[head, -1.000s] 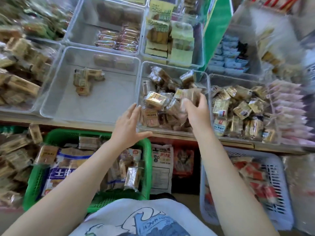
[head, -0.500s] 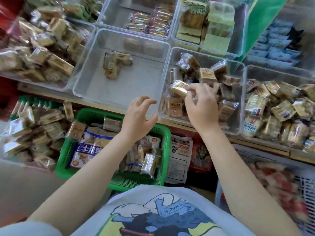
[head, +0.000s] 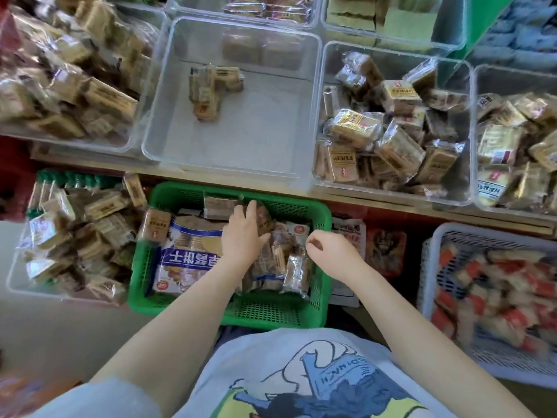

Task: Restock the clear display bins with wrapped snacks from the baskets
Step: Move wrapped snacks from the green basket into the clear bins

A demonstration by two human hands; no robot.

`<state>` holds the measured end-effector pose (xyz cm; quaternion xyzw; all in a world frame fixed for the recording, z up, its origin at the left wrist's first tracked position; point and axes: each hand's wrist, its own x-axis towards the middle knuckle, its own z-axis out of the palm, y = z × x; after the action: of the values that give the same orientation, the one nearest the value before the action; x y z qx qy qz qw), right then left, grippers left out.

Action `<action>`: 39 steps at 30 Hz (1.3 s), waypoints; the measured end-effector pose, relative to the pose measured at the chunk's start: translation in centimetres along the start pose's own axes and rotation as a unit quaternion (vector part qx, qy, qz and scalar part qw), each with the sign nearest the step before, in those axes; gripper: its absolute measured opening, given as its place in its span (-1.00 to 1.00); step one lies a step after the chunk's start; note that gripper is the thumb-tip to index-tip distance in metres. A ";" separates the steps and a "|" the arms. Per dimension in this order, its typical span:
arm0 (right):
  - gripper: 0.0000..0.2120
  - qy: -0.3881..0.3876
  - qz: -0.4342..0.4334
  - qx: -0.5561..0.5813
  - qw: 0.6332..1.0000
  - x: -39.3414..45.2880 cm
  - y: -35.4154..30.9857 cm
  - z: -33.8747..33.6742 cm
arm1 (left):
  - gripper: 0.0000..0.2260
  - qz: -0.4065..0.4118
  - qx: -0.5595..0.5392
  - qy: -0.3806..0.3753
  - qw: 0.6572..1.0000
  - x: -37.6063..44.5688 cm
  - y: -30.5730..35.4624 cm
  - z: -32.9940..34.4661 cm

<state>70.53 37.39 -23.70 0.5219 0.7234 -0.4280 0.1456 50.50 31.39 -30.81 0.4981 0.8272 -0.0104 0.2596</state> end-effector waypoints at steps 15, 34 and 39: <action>-0.58 0.074 -0.056 0.230 0.969 -1.3 -3.5 -3.1 | -0.61 0.108 -0.349 -0.073 0.928 -2.4 0.8 -9.1; -0.65 0.416 -0.074 0.046 0.905 4.2 -3.0 -20.2 | -0.57 0.092 -0.413 0.000 0.906 1.0 9.6 -14.4; -0.78 0.343 -0.055 -0.104 0.932 8.7 -3.1 -19.7 | -0.69 0.081 -0.444 0.032 0.892 0.1 9.0 -14.6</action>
<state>68.86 57.81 -16.32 0.5782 0.7972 -0.1531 -0.0816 51.77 40.01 -16.03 0.3964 0.7099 0.3952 0.4275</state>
